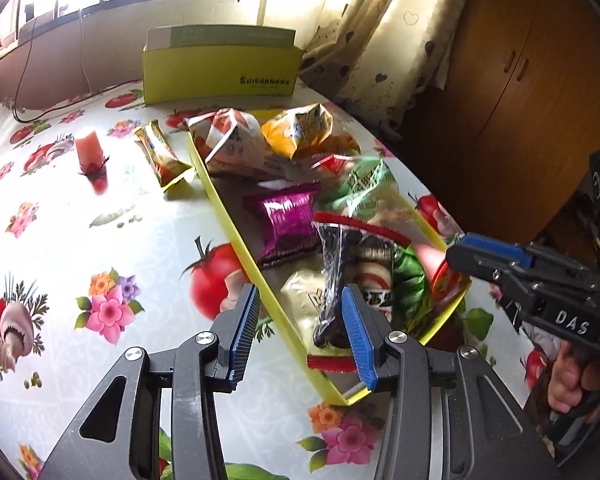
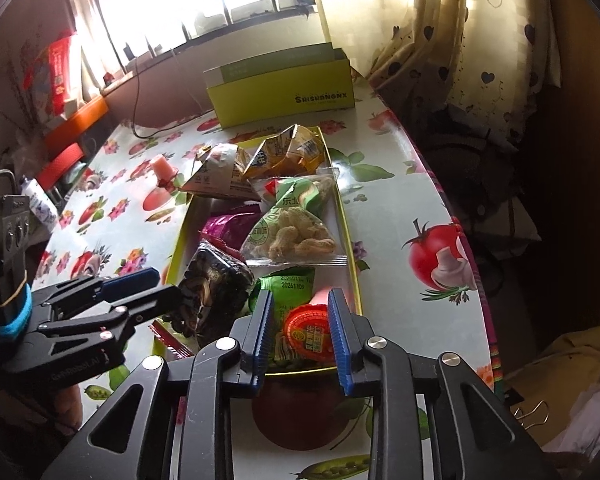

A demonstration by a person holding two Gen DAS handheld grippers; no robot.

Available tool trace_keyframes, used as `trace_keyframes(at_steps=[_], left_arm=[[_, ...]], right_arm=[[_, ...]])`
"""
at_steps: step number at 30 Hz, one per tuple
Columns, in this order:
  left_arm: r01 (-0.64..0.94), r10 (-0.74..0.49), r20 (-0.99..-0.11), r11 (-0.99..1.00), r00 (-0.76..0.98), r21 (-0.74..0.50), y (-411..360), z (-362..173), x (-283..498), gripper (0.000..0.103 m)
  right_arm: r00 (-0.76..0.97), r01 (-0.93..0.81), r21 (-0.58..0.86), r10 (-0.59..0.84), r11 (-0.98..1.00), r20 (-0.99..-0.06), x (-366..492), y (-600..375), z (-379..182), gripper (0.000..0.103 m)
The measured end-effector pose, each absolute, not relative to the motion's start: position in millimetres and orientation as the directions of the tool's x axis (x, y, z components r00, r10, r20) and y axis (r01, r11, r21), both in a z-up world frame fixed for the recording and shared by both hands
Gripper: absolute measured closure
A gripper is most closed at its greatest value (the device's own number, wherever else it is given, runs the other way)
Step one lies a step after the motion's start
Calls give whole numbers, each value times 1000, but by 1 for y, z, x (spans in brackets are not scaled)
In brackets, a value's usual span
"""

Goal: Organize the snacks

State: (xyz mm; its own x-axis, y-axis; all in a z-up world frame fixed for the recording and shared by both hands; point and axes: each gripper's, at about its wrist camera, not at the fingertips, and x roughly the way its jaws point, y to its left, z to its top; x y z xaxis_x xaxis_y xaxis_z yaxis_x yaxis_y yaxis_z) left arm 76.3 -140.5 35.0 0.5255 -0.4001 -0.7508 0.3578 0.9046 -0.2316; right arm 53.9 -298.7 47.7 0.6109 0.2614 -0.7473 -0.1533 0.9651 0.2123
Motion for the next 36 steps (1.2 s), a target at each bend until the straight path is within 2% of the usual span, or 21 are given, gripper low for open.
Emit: trace_keyframes(at_steps=[7,12,23,36], left_arm=[[362,-393,-761,905,516,-222,-139,30,70,59],[377,-424,-758,891,496,-252,-133,28,62,59],[325,-414,-713,907,566,-269,-106,44,64,59],[287,-381,-686,924,620,-254,-80,58,67,59]], right_arm=[[589,-243,197,306,950,-748,64,-264,48,78],[551,-299,193,335,934,-765,82,-237,37,87],[567,-319,206,360,925,-741,77,-232,47,87],[595,-338,230,396,913,-699,75,-221,73,68]])
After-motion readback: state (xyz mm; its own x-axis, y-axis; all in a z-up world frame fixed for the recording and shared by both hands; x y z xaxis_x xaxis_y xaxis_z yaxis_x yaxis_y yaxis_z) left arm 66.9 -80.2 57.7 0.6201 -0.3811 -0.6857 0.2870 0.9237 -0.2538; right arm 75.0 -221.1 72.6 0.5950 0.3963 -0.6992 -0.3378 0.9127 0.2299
